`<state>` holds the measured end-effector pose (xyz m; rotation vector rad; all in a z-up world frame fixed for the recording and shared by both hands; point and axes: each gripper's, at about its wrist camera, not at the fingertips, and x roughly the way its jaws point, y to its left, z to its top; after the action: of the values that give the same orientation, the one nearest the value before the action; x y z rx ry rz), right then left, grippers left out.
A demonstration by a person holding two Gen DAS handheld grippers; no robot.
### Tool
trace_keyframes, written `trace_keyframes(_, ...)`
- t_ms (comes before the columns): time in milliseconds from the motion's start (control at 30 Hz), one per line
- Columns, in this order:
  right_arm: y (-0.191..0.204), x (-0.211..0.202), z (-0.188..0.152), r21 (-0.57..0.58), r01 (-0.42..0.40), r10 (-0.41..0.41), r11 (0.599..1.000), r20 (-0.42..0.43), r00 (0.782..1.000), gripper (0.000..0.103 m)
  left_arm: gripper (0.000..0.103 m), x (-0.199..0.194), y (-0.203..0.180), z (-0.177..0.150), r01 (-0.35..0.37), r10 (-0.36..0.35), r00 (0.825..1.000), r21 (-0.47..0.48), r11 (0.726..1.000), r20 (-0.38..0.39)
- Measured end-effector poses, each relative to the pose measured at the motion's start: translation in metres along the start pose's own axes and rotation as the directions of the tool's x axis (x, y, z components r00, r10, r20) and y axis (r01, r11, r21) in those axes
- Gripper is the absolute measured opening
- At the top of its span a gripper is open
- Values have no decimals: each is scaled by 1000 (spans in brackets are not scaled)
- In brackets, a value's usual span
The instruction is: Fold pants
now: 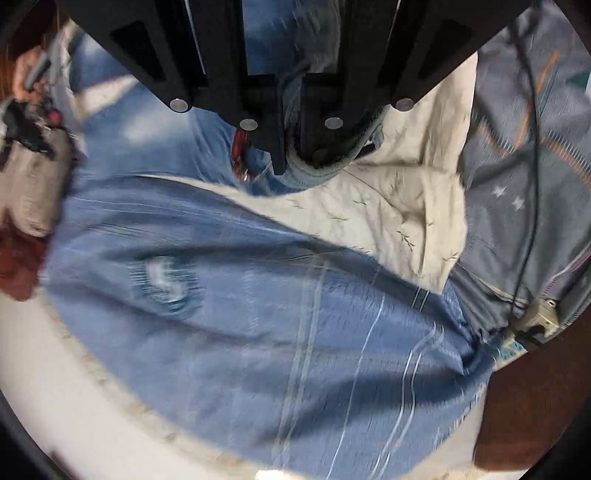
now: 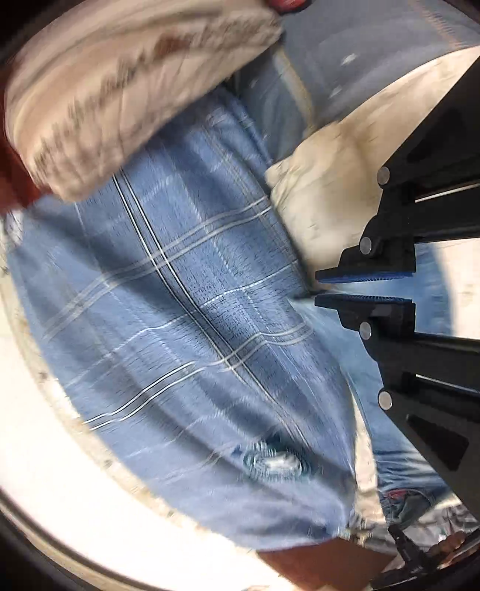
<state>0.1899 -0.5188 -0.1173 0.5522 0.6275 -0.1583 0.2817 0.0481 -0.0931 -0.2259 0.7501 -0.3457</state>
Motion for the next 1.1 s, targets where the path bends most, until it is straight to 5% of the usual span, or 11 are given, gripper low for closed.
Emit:
trace_keyframes(100,-8,-20,-8,-5,3,-4,1000,-33,999,7,7,-35,-10,-21,3,-5,999,49,999,37)
trace_keyframes(300,-21,3,5,232,-44,77,972,-139,987,16,6,-50,-17,-27,44,-44,998,-9,999,43)
trace_keyframes(500,7,78,28,129,0,32,992,-244,969,27,6,-62,-20,-47,64,-65,996,18,998,63)
trace_keyframes(633,14,59,27,136,-100,105,986,-30,994,27,7,-76,-14,-62,88,-87,993,-10,996,74)
trace_keyframes(667,16,50,22,105,-116,114,988,32,993,41,7,-81,-13,-68,90,-89,993,-10,996,78)
trace_keyframes(700,17,43,17,72,-121,115,990,82,990,84,7,-85,-13,-74,91,-90,993,-6,996,81)
trace_keyframes(733,17,40,12,55,-98,91,994,117,989,102,7,-89,-14,-81,87,-87,993,4,996,84)
trace_keyframes(800,13,47,7,56,-6,0,998,103,995,103,7,-95,-15,-95,84,-85,993,18,996,77)
trace_keyframes(900,13,91,14,23,36,-33,999,-132,991,98,7,-100,-18,-111,88,-89,995,32,996,48)
trace_keyframes(1000,20,118,25,-29,51,-56,998,-204,977,88,7,-103,-19,-115,81,-83,995,37,996,49)
trace_keyframes(1100,24,159,34,-32,60,-68,998,-350,934,71,7,-103,-19,-114,76,-77,996,31,997,45)
